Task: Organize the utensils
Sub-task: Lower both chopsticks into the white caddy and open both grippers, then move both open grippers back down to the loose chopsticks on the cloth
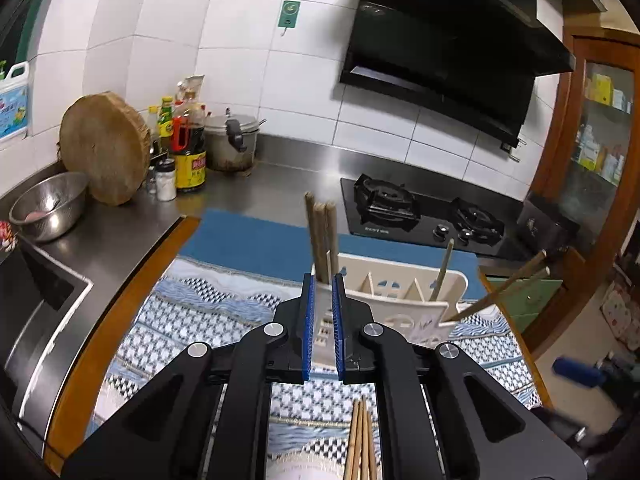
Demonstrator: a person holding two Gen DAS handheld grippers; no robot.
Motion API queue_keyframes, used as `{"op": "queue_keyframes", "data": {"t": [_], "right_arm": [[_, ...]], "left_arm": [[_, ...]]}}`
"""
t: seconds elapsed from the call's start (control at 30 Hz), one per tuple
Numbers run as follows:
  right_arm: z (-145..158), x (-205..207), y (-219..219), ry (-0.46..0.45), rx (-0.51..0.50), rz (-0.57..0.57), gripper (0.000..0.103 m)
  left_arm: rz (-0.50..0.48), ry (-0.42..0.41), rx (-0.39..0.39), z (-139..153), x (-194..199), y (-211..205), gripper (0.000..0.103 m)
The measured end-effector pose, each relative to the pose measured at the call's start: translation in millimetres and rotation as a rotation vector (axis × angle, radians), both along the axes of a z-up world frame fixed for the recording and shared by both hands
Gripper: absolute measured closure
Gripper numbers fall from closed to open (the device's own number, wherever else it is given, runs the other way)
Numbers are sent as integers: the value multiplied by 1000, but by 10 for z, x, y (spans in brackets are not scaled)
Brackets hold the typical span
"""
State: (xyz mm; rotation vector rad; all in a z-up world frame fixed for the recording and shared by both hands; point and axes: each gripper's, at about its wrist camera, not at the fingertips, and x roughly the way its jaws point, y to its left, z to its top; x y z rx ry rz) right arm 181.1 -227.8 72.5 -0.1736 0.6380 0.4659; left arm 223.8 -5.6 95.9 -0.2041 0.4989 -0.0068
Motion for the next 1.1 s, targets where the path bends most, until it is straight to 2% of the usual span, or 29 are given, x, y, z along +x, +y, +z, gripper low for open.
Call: {"op": "queue_keyframes", "data": {"t": [0.1,0.23,0.47,0.57,1.1], "right_arm": [[-224,-103,69,73,4,23,48],[-487,-225,125,151,-3,40,48],[-857,-423,191,251,-30,60,48],[-979,-492,222,291,-30,65,48],[-1275,-704,311,381,-21,95,48]], "left_arm": [[5,17,10,-55,-99,10,94],[5,50,18,-155,-207,14,82],[-4,103,31,-323,-345,3,79],[-3,120,34,-385,-397,-6,68],[-28,178,59,-572,-500,-52,68]]}}
